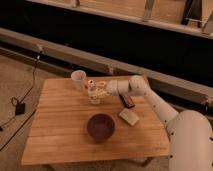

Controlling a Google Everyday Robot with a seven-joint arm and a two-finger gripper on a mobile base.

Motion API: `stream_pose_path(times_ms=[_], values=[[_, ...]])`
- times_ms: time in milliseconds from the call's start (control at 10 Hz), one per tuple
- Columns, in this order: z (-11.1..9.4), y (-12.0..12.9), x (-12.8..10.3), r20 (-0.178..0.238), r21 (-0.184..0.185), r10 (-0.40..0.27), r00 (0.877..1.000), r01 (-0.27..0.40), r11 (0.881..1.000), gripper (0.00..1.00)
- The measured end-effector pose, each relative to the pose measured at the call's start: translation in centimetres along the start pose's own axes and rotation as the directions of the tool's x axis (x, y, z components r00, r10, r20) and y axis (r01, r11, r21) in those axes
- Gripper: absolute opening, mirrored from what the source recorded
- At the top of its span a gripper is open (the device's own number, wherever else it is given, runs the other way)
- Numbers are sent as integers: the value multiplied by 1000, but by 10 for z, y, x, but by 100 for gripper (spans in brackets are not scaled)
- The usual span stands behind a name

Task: Stand the bottle upright

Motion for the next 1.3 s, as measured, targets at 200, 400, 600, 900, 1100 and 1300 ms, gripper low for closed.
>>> stream_pose_path(times_ms=[200,400,600,900,1100,1300], values=[[-2,-1,-1,1,4,-2,1000,2,1000,60],[-3,-1,-1,3,7,-3,1000,3,1000,60],[-3,-1,-1,3,9,-2,1000,2,1000,60],[-5,0,0,0,11,-3,1000,3,1000,60],[-6,-2,-1,-6,14,-7,1000,7,1000,60],[-13,-8,-11,-24,24,-33,999,34,999,60]])
